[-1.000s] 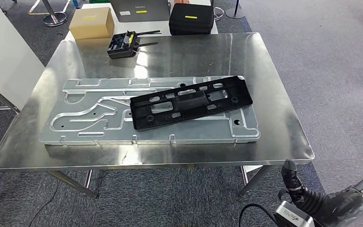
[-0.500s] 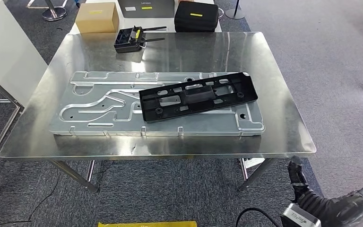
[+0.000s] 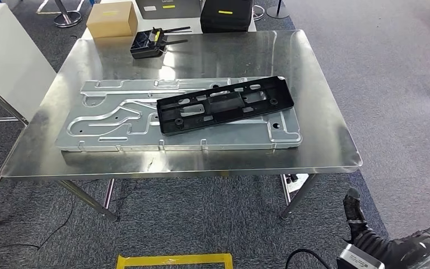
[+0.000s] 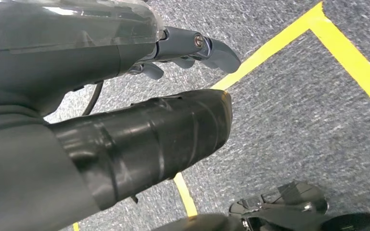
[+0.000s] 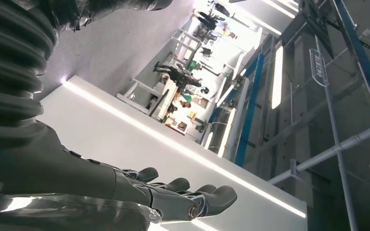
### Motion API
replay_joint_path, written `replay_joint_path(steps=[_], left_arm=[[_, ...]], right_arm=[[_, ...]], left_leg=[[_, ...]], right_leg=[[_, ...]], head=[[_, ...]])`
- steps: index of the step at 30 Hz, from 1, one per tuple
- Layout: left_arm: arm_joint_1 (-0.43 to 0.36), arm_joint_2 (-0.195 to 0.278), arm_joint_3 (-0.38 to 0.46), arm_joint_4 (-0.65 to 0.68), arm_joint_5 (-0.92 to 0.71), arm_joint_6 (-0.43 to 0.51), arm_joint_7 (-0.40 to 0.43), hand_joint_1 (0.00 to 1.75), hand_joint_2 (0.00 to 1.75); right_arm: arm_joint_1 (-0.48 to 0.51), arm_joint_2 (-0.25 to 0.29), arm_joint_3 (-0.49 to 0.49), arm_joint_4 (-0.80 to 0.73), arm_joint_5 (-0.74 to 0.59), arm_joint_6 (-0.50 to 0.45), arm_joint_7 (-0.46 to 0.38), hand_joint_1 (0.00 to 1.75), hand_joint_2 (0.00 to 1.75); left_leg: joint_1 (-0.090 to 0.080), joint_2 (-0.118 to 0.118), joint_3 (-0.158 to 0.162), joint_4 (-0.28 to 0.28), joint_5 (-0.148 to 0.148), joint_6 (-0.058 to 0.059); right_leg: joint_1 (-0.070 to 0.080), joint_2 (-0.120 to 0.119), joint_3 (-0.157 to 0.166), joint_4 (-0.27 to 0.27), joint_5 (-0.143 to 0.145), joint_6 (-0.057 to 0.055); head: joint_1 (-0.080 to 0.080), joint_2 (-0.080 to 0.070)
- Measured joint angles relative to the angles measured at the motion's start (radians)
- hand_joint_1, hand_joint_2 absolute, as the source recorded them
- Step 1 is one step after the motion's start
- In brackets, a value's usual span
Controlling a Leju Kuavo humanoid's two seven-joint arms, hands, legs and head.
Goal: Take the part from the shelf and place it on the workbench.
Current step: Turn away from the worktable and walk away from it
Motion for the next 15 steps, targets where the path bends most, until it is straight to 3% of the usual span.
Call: replay_joint_path(steps=[2,4,7,9,11,12,13,14,15], left_arm=[[-0.002,0.000,0.000,0.000,0.000,0.000,0.000,0.00,0.00],[-0.004,0.000,0.000,0.000,-0.001,0.001,0.000,0.00,0.00],[0.000,-0.002,0.000,0.000,-0.005,0.001,0.001,0.00,0.00],[-0.001,-0.005,0.000,0.000,-0.009,0.002,0.002,0.00,0.00],[-0.001,-0.008,0.000,0.000,-0.013,0.002,0.002,0.00,0.00],[0.000,-0.009,0.000,0.000,-0.014,0.003,0.002,0.00,0.00],[0.001,-0.009,0.000,0.000,-0.014,0.003,0.002,0.00,0.00],[0.001,-0.010,0.000,0.000,-0.015,0.003,0.002,0.00,0.00],[0.001,-0.011,0.000,0.000,-0.015,0.003,0.003,0.00,0.00]], right_arm=[[0.002,0.001,0.000,-0.003,-0.001,0.000,0.000,0.00,1.75],[0.004,0.001,0.000,-0.005,-0.001,0.000,0.000,0.00,1.75],[0.013,0.001,-0.003,-0.011,-0.009,0.000,0.000,0.00,1.75],[0.026,0.002,-0.007,-0.019,-0.019,0.000,0.000,0.00,1.75],[0.040,0.002,-0.013,-0.026,-0.026,0.000,0.000,0.00,1.75],[0.047,0.002,-0.016,-0.028,-0.029,0.000,0.000,0.00,1.75],[0.053,0.002,-0.018,-0.030,-0.030,0.000,0.000,0.00,1.75],[0.059,0.002,-0.019,-0.033,-0.032,0.000,0.000,0.00,1.75],[0.062,0.002,-0.020,-0.036,-0.033,0.000,0.000,0.00,1.75]], left_leg=[[-0.003,0.000,0.085,-0.142,0.039,0.011],[-0.009,-0.001,0.110,-0.198,0.049,0.022],[-0.009,0.001,0.104,-0.205,0.070,0.040],[-0.004,0.005,0.093,-0.212,0.089,0.055],[-0.006,0.006,0.073,-0.209,0.102,0.063],[-0.006,0.007,0.063,-0.207,0.108,0.062],[-0.007,0.007,0.053,-0.204,0.113,0.061],[-0.007,0.007,0.044,-0.200,0.117,0.060],[-0.007,0.007,0.036,-0.196,0.120,0.058]], right_leg=[[0.001,0.000,-0.006,0.003,0.008,0.008],[0.002,-0.001,-0.009,0.003,0.017,0.020],[0.000,0.000,-0.014,0.008,0.019,0.039],[-0.002,0.002,-0.040,0.070,-0.038,0.048],[-0.003,0.004,-0.083,0.195,-0.126,0.056],[-0.003,0.003,-0.097,0.247,-0.153,0.059],[-0.003,0.003,-0.096,0.270,-0.160,0.060],[-0.004,0.003,-0.074,0.252,-0.149,0.060],[-0.004,0.003,-0.034,0.198,-0.125,0.059]], head=[[0.000,0.000],[0.000,0.000],[0.001,0.000],[0.002,0.000],[0.003,0.000],[0.003,0.000],[0.003,0.000],[0.003,0.000],[0.003,0.000]])
